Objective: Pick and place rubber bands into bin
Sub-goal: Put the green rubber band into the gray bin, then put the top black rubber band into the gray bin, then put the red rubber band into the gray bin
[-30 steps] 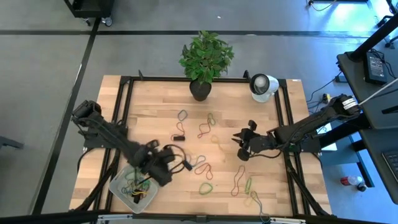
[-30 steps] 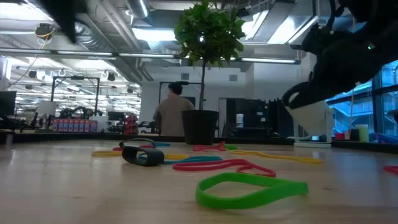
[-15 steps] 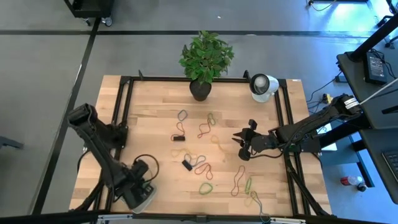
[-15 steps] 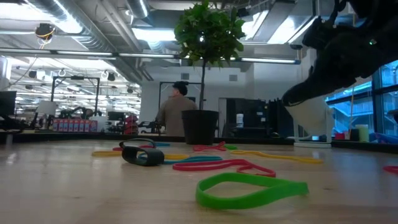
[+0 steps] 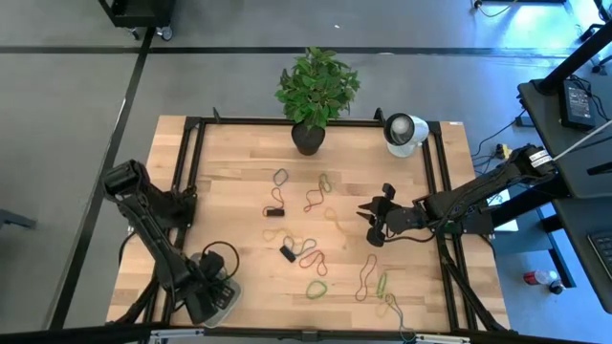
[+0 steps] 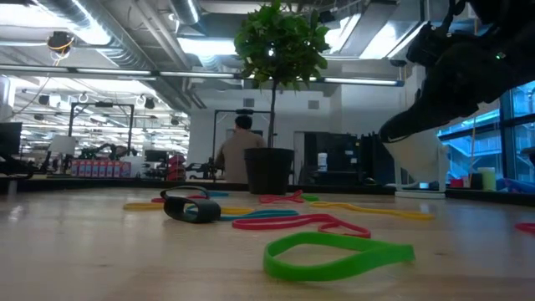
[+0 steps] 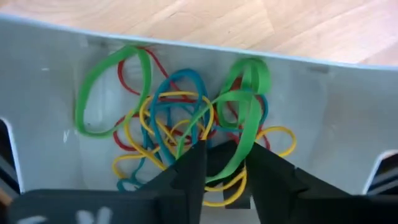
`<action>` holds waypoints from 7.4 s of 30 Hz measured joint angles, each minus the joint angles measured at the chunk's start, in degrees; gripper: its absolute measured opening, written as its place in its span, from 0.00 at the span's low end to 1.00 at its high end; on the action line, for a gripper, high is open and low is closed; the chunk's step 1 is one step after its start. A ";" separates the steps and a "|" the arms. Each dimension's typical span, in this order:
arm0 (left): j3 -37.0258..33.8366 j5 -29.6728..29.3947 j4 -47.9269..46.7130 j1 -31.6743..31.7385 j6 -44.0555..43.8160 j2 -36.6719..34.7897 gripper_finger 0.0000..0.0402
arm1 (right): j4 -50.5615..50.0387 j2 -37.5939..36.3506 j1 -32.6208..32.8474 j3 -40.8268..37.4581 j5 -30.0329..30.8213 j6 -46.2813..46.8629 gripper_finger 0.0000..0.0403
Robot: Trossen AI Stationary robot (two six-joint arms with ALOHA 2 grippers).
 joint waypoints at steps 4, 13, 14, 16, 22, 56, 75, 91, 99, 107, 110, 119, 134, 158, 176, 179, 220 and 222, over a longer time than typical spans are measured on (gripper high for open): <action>0.00 1.50 -0.38 -0.04 0.57 -1.66 0.34 | -0.03 0.00 0.00 0.00 0.00 0.03 0.23; 0.00 1.42 -7.04 -0.04 0.45 -8.36 0.38 | -0.08 0.00 0.00 0.00 0.00 -0.01 0.23; 0.00 0.62 -8.25 -0.04 0.83 -9.20 0.37 | -0.09 0.00 0.00 0.00 0.00 -0.01 0.23; 0.00 -2.07 -11.09 -0.04 1.43 -11.03 0.35 | -0.10 0.00 0.00 0.00 0.00 -0.01 0.23; 0.00 -15.65 -18.01 1.98 3.31 -16.06 0.26 | -0.09 0.00 0.00 0.00 0.00 -0.01 0.23; -0.87 -4.06 16.86 54.42 98.57 4.32 0.43 | -0.04 0.02 -0.02 0.00 0.00 -2.77 0.23; 2.10 -1.53 7.97 52.91 99.53 4.14 0.01 | -0.16 0.02 -0.02 0.00 -0.02 -3.03 0.23; 3.15 -1.53 -13.26 31.49 56.14 -16.64 0.00 | -0.67 0.07 -0.02 0.00 -0.02 -3.01 0.23; 3.15 -1.23 -14.42 13.03 27.56 -16.54 0.01 | -0.61 0.07 -0.02 0.00 -0.02 -2.96 0.23; 3.15 -2.72 -14.33 0.71 6.95 -11.19 0.01 | -0.28 0.09 -0.02 0.00 -0.02 -2.99 0.23; 3.15 -5.21 -14.31 -2.10 4.59 -7.51 0.01 | -0.02 0.09 -0.02 0.00 -0.02 -2.86 0.23; 3.15 2.26 -14.01 -4.12 0.11 3.57 0.05 | -0.04 0.09 -0.02 0.00 -0.02 -2.26 0.23; 3.14 4.22 -13.15 -3.51 0.65 0.83 0.42 | -0.10 0.09 -0.02 0.00 -0.02 -1.53 0.23; -2.05 -32.60 9.96 19.76 58.97 -7.98 0.00 | 1.91 0.09 -0.02 -0.01 -0.05 -1.17 0.23; -19.86 -16.76 61.41 42.34 108.63 -3.65 0.00 | 20.55 5.13 -3.53 2.18 -0.07 -7.80 0.24; -24.45 -14.97 67.02 44.43 108.79 -4.79 0.00 | 18.97 9.45 -5.50 6.92 -0.09 -9.14 0.24; -33.77 -13.66 72.30 45.39 99.25 -11.37 0.00 | -18.54 47.51 -23.02 44.07 -28.57 -22.53 0.01; -33.77 -13.33 71.81 45.19 97.79 -11.37 0.00 | -20.73 46.24 -22.35 43.98 -28.84 -22.50 0.01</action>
